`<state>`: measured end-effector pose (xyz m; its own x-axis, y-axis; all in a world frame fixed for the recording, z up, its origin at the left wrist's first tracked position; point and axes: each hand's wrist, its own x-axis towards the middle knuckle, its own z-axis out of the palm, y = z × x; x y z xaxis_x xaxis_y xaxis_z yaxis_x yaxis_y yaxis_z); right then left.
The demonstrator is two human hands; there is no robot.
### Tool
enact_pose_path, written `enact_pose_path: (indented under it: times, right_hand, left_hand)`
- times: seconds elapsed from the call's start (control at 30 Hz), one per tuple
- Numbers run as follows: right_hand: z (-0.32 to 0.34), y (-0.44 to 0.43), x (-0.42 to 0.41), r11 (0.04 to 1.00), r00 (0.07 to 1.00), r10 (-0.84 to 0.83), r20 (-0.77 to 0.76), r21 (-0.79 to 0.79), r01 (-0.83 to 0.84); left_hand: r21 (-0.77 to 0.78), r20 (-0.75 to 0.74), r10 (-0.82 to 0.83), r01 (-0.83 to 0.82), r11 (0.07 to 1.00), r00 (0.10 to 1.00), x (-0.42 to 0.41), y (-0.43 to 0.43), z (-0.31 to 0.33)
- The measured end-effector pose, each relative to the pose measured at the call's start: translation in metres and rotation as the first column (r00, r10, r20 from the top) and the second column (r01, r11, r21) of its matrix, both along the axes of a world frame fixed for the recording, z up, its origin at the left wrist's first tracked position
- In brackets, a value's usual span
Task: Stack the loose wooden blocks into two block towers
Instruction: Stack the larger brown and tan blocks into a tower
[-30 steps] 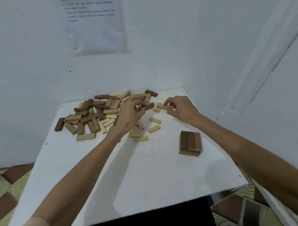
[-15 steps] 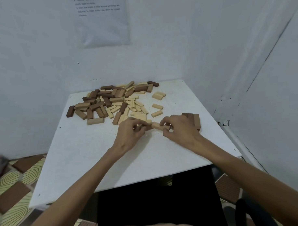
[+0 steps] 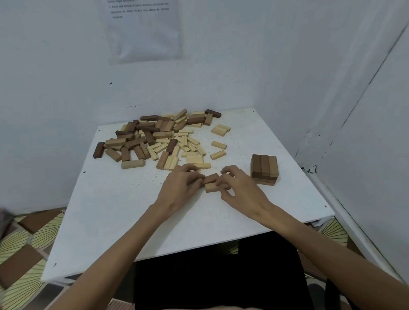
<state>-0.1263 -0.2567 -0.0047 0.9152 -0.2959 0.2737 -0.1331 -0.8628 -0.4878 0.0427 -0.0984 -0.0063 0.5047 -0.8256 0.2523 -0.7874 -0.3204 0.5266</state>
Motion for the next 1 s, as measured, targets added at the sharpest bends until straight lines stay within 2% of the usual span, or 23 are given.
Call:
enact_pose_path:
  times: [0.13,0.27,0.43,0.63,0.73,0.83,0.9,1.0]
  right_hand:
    - [0.0,-0.001,0.006,0.997,0.997,0.07,-0.043,0.017,-0.069]
    - [0.0,0.0,0.008,0.995,0.994,0.091,-0.06,0.051,-0.088]
    - [0.001,0.001,0.009,0.989,0.991,0.1,-0.089,0.118,-0.089]
    - [-0.001,0.009,0.015,0.968,0.99,0.104,-0.091,0.236,-0.08]
    - [-0.003,0.011,0.016,0.97,0.993,0.108,-0.039,0.222,-0.097]
    - [-0.001,0.009,0.018,0.99,0.995,0.086,-0.047,0.119,-0.08]
    - [0.002,0.007,0.019,0.996,0.992,0.079,-0.098,0.052,-0.074]
    - [0.011,0.003,0.023,0.994,0.96,0.095,-0.263,0.068,-0.08]
  left_hand:
    - [0.042,-0.053,-0.081,0.083,0.996,0.995,0.003,0.006,0.003]
    - [0.082,-0.131,-0.016,0.027,0.996,0.991,0.001,0.015,0.007]
    - [0.162,-0.017,0.052,-0.048,0.986,0.999,0.005,0.024,0.003]
    - [0.253,0.043,-0.051,0.039,0.967,0.998,0.006,0.022,0.008]
    - [0.272,0.082,-0.08,0.055,0.961,0.993,0.005,0.022,0.007]
    - [0.231,0.085,-0.069,0.048,0.972,0.994,0.005,0.023,0.004]
    - [0.238,0.085,-0.043,0.021,0.971,0.995,0.007,0.025,0.007]
    - [0.356,0.032,-0.002,-0.009,0.934,0.999,0.007,0.024,0.019]
